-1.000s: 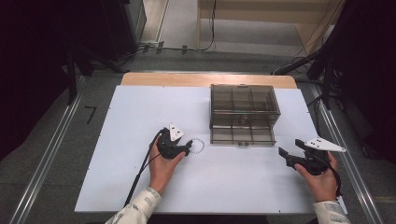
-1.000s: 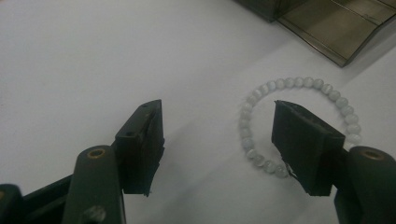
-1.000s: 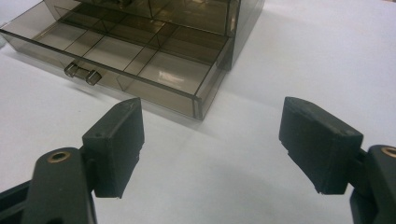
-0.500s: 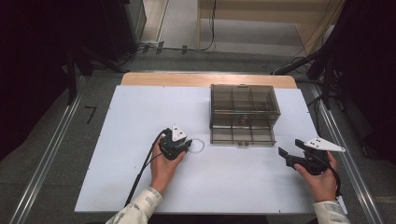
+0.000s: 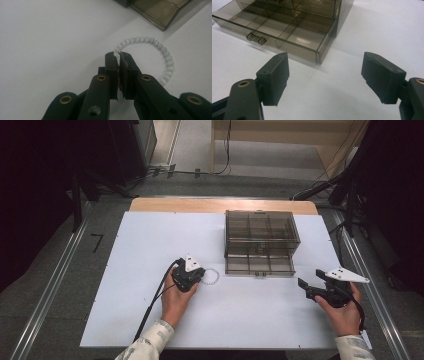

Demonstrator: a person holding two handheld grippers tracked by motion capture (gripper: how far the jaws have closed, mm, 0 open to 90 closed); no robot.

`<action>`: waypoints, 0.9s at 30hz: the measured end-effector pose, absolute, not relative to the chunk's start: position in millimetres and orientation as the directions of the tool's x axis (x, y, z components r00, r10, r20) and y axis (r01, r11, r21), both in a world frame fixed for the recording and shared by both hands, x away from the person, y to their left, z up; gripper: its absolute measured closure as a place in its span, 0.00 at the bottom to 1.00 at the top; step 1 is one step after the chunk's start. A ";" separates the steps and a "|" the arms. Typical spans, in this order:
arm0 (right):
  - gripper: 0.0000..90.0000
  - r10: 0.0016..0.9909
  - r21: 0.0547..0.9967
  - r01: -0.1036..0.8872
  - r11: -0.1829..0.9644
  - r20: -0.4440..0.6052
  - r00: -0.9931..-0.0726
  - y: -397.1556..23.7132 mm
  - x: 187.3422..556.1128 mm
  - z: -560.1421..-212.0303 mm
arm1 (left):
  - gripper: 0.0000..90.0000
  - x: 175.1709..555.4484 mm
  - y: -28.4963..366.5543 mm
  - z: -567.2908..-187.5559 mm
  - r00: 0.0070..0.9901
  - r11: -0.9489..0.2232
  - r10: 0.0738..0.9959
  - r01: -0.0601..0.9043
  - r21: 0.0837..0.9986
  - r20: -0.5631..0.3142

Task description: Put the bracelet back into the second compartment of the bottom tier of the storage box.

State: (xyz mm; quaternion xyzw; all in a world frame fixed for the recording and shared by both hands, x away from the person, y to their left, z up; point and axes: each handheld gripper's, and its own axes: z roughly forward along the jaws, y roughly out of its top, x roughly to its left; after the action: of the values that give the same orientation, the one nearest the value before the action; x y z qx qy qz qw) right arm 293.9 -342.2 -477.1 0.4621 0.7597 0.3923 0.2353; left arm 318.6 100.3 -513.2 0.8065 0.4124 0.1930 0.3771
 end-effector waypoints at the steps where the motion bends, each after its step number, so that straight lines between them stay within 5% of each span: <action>1: 0.23 0.887 0.813 0.518 0.266 0.004 -0.462 -342.2 294.2 -477.1 | 0.96 319.2 101.4 -513.2 0.587 -0.372 0.809 0.523 0.767 -0.007; 14: 0.23 0.884 0.811 0.516 0.278 -0.005 -0.468 -340.2 295.8 -477.6 | 0.98 318.0 100.7 -512.8 0.588 -0.380 0.809 0.515 0.768 0.006; 27: 0.23 0.882 0.810 0.514 0.284 -0.010 -0.471 -339.2 296.9 -477.8 | 0.98 310.8 104.5 -488.6 0.597 -0.299 0.799 0.497 0.815 -0.071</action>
State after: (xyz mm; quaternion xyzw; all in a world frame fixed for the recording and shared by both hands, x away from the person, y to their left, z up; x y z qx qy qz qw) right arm 296.9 -339.2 -477.8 0.4559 0.7652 0.3877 0.2375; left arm 310.8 104.5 -488.6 0.7860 0.4122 0.1778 0.4252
